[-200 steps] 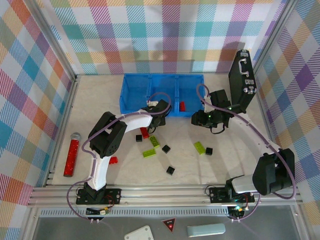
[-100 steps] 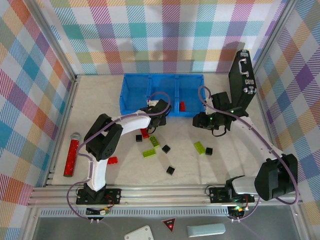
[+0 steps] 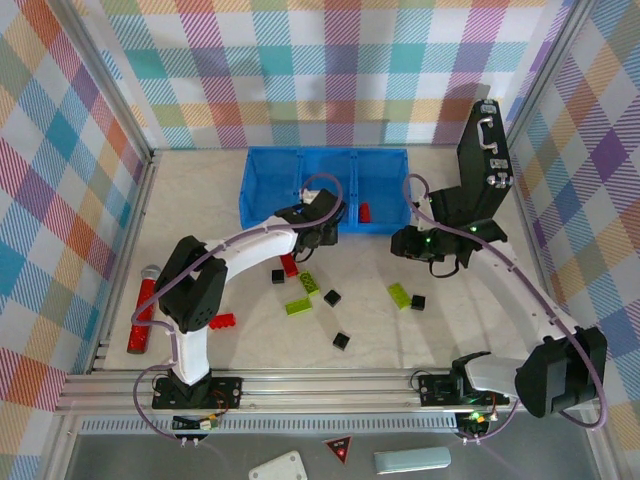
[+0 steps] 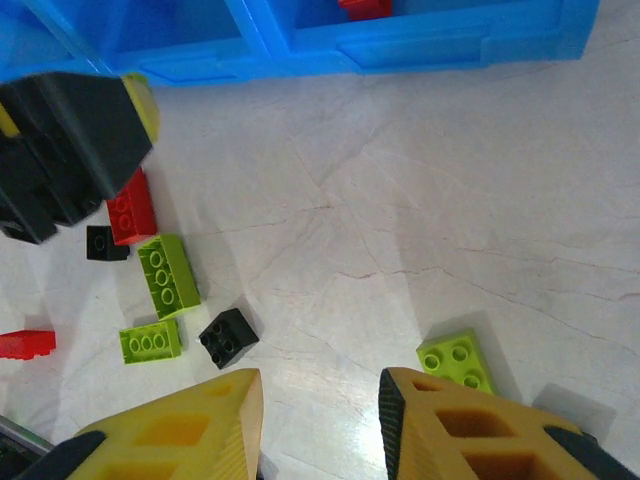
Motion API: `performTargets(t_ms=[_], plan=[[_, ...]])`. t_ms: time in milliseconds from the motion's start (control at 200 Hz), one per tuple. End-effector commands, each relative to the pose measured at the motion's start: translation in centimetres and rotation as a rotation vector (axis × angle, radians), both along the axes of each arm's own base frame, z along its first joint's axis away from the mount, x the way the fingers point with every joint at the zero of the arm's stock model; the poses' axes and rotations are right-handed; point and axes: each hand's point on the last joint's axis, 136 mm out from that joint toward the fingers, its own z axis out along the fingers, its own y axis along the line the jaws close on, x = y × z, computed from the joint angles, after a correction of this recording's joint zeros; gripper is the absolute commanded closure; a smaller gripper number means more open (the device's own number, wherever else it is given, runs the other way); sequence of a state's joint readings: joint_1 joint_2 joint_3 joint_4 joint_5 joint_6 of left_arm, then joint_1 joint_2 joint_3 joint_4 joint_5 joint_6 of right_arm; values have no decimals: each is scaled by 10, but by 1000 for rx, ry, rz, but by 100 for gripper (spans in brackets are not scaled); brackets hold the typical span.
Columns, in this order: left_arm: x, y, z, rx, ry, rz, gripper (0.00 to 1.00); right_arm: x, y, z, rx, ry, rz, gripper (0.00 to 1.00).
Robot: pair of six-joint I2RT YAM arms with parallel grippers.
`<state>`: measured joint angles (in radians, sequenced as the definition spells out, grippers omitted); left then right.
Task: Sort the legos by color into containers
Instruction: Pick up the lego from the center of the table, then place the lego in the container.
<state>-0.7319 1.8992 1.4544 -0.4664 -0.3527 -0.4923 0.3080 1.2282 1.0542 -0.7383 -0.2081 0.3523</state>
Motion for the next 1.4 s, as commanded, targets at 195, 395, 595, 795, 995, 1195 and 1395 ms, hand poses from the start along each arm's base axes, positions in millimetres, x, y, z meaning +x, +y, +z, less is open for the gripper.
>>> performTargets(t_ms=[195, 395, 595, 795, 995, 1195, 1395], plan=[[25, -17, 23, 87, -39, -95, 38, -22, -13, 6, -25, 2, -37, 62], [45, -16, 11, 119, -16, -99, 38, -32, -19, 12, -35, -8, -54, 62], [61, -7, 0, 112, 6, -72, 38, -38, -22, 14, -34, -6, -64, 61], [71, -9, -17, 91, 56, -82, 37, -42, -24, 14, -37, -7, -67, 61], [78, -7, -32, 90, 102, -82, 37, -43, -23, 12, -29, -7, -67, 61], [83, -13, -41, 91, 137, -98, 36, -42, -22, 9, -26, -4, -62, 61], [86, -16, -51, 95, 170, -92, 33, -39, -20, 6, -26, 0, -56, 61]])
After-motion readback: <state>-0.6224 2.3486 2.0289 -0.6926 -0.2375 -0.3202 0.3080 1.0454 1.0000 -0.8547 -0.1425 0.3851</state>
